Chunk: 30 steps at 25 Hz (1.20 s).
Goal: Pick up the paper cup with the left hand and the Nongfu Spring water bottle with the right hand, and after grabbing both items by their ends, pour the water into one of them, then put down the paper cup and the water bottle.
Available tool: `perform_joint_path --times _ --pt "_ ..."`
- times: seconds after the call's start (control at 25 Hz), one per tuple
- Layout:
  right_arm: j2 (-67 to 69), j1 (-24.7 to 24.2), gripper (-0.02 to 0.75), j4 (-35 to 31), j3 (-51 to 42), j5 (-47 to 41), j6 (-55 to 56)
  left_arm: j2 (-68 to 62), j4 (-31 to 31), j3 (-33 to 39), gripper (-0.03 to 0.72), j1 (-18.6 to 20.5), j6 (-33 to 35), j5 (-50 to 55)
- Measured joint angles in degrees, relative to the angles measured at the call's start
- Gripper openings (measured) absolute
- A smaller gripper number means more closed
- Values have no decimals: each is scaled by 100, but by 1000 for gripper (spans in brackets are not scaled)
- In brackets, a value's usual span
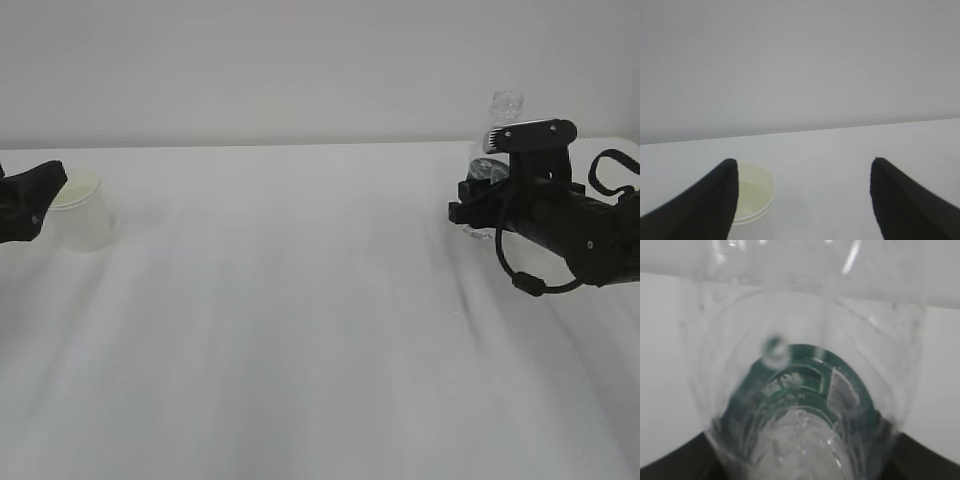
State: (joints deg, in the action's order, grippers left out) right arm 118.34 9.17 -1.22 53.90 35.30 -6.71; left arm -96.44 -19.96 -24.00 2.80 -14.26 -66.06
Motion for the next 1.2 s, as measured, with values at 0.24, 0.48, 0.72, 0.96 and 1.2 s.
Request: perform_joint_path --times 0.24,0.48,0.72,0.96,1.2 --pt "265 0 417 122 53 203 0 0 -23 0 587 0 -10 133" --pt "365 0 417 247 53 456 0 0 -68 0 587 0 -10 133" --pt "378 0 417 273 53 526 10 0 -107 0 587 0 -10 145" --pt "378 0 418 287 53 538 10 0 -124 0 587 0 -17 145" --pt "378 0 534 494 53 570 382 0 -133 0 587 0 -17 156"
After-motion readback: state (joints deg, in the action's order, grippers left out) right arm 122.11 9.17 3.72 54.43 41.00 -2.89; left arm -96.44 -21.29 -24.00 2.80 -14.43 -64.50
